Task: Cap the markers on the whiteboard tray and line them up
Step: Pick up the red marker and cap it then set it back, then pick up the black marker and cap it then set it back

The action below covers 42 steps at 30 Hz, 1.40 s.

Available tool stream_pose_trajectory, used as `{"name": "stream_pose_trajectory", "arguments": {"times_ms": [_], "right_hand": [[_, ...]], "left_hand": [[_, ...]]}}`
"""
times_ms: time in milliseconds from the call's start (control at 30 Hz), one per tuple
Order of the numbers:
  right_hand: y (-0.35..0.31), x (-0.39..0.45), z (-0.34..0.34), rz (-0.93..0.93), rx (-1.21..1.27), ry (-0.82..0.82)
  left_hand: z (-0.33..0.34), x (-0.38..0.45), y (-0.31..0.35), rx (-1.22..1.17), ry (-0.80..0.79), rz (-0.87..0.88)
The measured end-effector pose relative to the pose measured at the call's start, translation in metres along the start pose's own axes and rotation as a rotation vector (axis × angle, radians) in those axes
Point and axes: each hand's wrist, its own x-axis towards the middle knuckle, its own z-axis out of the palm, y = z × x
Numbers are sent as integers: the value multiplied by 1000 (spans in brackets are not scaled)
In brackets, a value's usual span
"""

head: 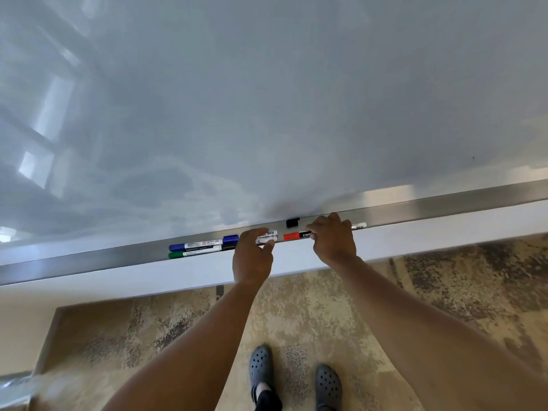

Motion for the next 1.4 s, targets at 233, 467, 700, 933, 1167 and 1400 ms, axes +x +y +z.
{"name": "stream_pose_trajectory", "arguments": {"times_ms": [233,467,700,933,1167,1400], "right_hand": [[-1,5,11,-5,32,14],[-2,4,16,-59,118,29],[7,5,12,5,167,133],[22,10,-2,88,101,83],[32,17,-3,144,40,53],[38,22,-1,165,51,68]], "left_hand": [[7,7,4,80,-5,60],[15,9,13,147,12,35],[27,11,29,141,80,-86],[50,18,52,37,61,-322],[66,29,66,72,72,-380],[75,34,68,214,89,-433]]}}
